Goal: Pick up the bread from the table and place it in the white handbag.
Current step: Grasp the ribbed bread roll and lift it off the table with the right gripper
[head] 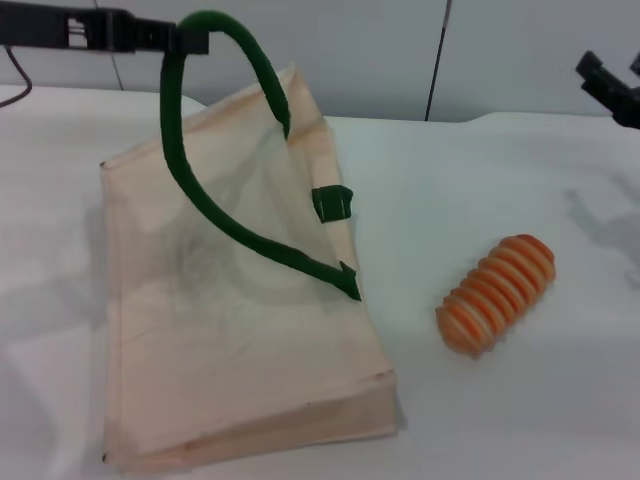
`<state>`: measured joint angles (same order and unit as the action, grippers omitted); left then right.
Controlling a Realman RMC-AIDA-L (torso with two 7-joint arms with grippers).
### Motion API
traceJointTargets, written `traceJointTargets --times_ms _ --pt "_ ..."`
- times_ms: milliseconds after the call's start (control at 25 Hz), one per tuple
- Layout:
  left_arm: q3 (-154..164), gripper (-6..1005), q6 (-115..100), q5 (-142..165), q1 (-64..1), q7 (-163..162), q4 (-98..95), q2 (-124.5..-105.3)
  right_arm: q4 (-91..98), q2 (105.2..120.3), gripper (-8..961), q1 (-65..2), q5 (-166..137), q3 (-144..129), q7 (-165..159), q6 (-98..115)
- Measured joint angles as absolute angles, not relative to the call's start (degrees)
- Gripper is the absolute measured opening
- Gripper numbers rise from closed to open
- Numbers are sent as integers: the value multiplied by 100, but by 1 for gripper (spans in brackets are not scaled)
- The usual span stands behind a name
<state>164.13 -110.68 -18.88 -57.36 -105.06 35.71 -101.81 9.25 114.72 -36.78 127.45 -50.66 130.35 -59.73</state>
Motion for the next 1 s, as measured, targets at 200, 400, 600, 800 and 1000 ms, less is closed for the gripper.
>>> traceJointTargets --times_ms 200,400,600,800,1000 --pt "16421 139 -11302 -1976 -5767 -10393 3615 -10152 1727 11343 895 -3668 11330 -5070 11840 -6011" --pt "16425 139 -11371 -1873 -5839 -10382 3633 -10122 2750 10969 896 -3761 9293 -5071 10551 -6585" --pt "16419 140 -11329 -1807 -5794 -10404 3639 -10111 3739 10595 896 -4112 7341 -5067 9745 -7777" --pt "16418 140 -11312 -1807 -5771 -10416 3639 -10117 5040 10689 896 -4284 5885 -5032 9354 -8680" --pt "16418 139 -11298 -1807 -5734 -10428 3639 -10116 6543 11260 897 -4307 4369 -5056 9113 -9080"
